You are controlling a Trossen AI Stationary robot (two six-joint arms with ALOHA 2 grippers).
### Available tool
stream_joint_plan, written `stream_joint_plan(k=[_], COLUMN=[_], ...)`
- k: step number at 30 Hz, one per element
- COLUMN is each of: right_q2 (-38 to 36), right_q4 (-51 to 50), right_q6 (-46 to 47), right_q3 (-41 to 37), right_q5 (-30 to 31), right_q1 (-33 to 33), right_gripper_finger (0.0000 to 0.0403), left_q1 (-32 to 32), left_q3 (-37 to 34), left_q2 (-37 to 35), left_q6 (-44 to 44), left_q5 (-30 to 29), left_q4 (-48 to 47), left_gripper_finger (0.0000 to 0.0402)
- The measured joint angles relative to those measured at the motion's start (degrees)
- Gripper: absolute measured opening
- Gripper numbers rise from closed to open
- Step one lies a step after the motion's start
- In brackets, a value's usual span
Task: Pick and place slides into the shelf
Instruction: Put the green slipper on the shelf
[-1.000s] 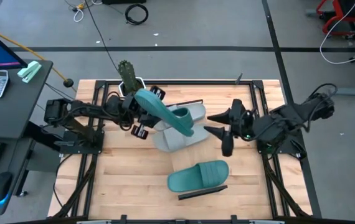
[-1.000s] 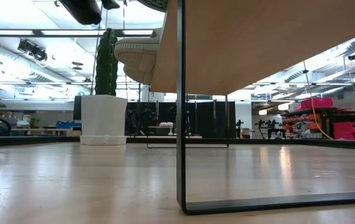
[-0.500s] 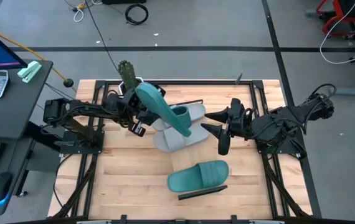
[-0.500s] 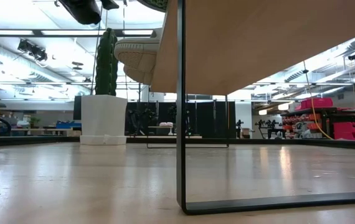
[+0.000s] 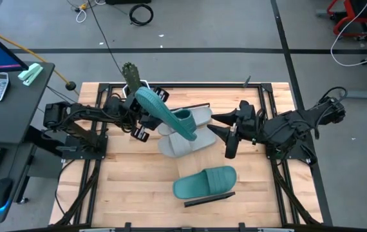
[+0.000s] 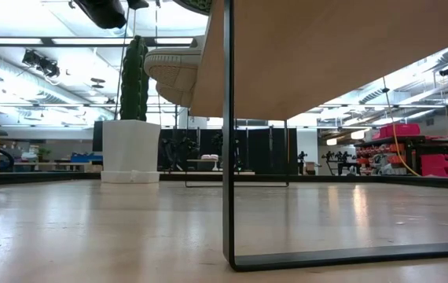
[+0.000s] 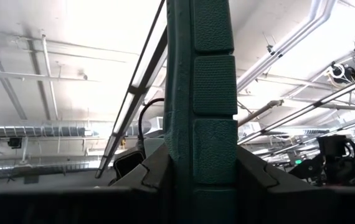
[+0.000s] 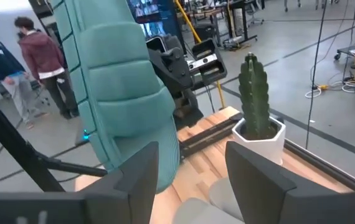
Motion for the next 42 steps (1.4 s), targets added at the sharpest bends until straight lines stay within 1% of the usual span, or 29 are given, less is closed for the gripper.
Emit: stream_joint_plan(k=[6,12,18,27,32,40,42], right_q2=[0.81,4.34,5.63,5.64,5.64,5.64,5.64], right_q4=[2.87,3.63,6.29,7.31,7.74,8.47,8.85], right_q6=[0.68,2.25,2.23,1.31,1.31,1.83,2.32], right_q3=[0.04,0.01,0.0,0.02,0.02,0.02,0.01], right_q5=[-0.41,-1.68,-1.6,-1.49,-1.51,-1.62,-1.95], right_q1=[0.03,0.03,0.01,-0.69,-1.26,-1.66,-1.8], right_gripper_finger=[0.0193,0.0193,0.0193,0.0193,0.0193,0.0193,0.0193], left_q1=[-0.02,-0.02,-0.02,0.34,1.33,1.99,2.25], left_q3=[0.0,0.02,0.02,0.07,0.07,0.12,1.05], left_q2=[0.04,0.07,0.08,0.13,0.13,0.13,0.2], left_q6=[0.98,0.37,-0.57,-0.66,-1.97,-1.65,-1.96], left_q5=[0.61,0.65,0.65,0.74,1.5,2.2,2.81], left_q4=[-0.02,-0.02,-0.04,-0.03,-0.07,-0.07,-0.23], left_gripper_finger=[0.0112,0.0112,0.0112,0.0111,0.0111,0.0111,0.0111])
